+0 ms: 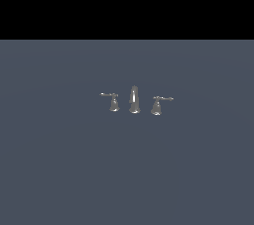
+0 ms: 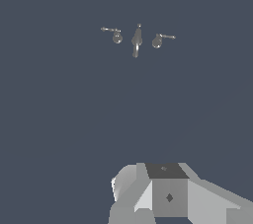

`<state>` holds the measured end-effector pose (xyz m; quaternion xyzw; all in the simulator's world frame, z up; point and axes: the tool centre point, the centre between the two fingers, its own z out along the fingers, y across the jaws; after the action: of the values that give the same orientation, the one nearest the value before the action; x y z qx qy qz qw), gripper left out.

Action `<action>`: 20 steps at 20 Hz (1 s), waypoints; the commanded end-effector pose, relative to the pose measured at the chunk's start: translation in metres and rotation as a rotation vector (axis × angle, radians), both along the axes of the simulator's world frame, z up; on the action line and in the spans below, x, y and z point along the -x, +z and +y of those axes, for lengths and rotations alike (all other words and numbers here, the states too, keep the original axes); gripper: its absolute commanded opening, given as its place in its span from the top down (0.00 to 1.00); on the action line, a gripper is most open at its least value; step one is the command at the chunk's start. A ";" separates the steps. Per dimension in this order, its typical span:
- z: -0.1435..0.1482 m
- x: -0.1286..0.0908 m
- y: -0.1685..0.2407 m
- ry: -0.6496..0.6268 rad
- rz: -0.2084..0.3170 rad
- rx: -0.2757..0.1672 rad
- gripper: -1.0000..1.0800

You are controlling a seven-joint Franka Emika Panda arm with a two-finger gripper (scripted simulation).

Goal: Turn on the faucet by rotating a designated handle.

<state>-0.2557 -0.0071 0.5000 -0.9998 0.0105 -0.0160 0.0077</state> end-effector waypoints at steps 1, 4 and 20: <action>0.000 0.000 0.000 0.000 0.000 0.000 1.00; 0.001 -0.001 -0.001 -0.006 0.000 0.000 1.00; 0.018 -0.054 -0.058 -0.231 0.005 -0.004 1.00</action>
<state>-0.2100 0.0089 0.4506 -0.9939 0.1090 -0.0145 0.0077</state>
